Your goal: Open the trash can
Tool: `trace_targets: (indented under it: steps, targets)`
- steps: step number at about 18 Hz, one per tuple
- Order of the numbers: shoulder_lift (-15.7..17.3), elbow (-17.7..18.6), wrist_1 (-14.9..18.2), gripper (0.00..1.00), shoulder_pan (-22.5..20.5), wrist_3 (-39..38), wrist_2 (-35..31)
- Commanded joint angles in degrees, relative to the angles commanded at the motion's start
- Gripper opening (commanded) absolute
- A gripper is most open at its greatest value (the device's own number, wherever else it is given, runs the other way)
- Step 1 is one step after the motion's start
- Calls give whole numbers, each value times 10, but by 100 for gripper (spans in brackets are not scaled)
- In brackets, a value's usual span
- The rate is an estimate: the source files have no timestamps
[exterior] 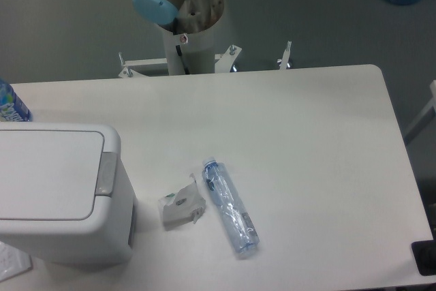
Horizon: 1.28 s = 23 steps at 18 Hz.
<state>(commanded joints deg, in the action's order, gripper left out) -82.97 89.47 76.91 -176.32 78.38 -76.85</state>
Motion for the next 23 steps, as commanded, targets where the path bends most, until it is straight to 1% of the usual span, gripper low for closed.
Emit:
trace_targets:
  steps: [2,4,9,12,14,17,20,23]
  targets:
    - [1,2,-2,100,9,-73,30]
    - [2,3,-2,100,23,-124,44]
    - [0,2,-4,100,90,-253,45]
    - [-11,1,-35,100,130,-327,45]
    - [-23,-3,-54,100,157,-403,45]
    - [-37,-3,-87,100,195,-487,45]
    - [-45,-3,-96,100,224,-554,50]
    - [-56,-2,-98,100,252,-618,75]
